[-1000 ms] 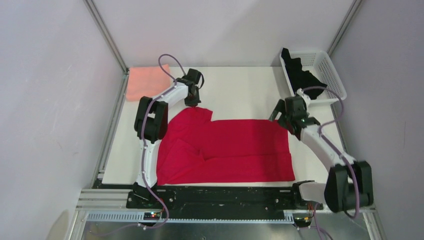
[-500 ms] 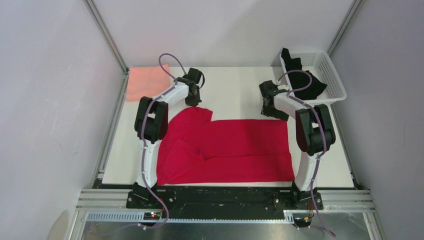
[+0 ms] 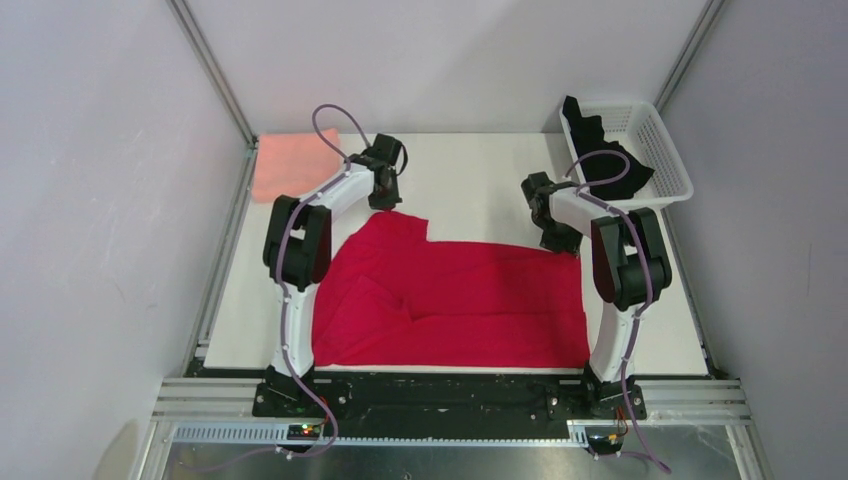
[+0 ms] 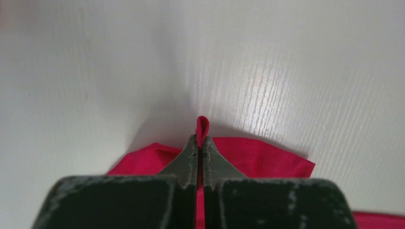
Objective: Fold and stack the t-shirts
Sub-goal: Grab the side of the flattened tshirt furthest away from the robot with both arms
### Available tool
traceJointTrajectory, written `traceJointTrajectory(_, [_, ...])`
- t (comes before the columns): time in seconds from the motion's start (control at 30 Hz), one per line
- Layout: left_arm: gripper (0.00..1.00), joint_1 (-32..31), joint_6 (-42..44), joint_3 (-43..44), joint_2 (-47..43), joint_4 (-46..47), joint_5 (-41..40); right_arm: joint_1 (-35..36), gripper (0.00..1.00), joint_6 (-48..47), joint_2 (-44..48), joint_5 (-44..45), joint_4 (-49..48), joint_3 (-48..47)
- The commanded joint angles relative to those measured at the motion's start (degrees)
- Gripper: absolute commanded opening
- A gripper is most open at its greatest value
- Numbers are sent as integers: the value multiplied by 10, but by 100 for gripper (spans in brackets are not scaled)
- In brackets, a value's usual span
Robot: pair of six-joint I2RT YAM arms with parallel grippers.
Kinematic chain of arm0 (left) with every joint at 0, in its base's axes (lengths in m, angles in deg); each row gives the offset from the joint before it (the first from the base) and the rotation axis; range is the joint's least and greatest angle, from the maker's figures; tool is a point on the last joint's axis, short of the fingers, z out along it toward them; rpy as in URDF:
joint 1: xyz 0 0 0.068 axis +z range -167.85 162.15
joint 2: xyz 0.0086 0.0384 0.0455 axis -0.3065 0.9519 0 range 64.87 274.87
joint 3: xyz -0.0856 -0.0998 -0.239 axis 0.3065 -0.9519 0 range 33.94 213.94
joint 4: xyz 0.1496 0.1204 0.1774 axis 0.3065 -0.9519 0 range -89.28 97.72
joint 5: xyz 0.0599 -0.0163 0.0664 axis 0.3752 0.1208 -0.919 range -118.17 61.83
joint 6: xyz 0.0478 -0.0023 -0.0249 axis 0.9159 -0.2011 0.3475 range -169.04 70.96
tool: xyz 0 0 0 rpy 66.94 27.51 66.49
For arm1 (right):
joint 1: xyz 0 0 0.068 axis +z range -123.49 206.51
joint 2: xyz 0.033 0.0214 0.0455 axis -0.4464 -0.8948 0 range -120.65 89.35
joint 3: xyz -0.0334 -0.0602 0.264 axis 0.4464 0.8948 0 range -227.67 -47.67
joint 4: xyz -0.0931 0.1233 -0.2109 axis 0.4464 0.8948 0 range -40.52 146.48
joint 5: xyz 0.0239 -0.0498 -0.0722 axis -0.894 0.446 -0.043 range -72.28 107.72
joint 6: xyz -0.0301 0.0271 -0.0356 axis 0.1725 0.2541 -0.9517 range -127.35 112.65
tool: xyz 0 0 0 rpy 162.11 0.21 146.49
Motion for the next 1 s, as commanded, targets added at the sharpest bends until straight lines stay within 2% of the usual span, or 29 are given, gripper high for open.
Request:
traceJointTrajectory(0.0, [0, -4, -9, -12, -49, 16, -17, -9, 47, 14, 12, 6, 2, 18])
traceJointTrajectory(0.13, [0, -4, -9, -17, -54, 20, -19, -14, 33, 12, 19, 0, -14, 10])
traceJointTrajectory(0.3, [0, -4, -9, -20, -56, 21, -16, -19, 3, 20, 24, -25, -11, 10])
traceJointTrajectory(0.33, [0, -4, -10, -24, -59, 23, -17, -18, 1, 21, 23, -28, -9, 10])
traceJointTrajectory(0.47, [0, -4, -12, -36, -76, 31, -20, -17, 0, 27, 24, -40, -15, 16])
traceJointTrajectory(0.6, [0, -2, -9, -38, -81, 44, -22, -18, 0, 5, 48, -70, -83, 29])
traceJointTrajectory(0.77, [0, 17, -6, -1, -56, 51, -18, -21, 0, -31, 66, -99, -179, 33])
traceJointTrajectory(0.97, [0, 28, 3, 46, -26, 53, -2, -27, 0, -53, 63, -109, -212, 27])
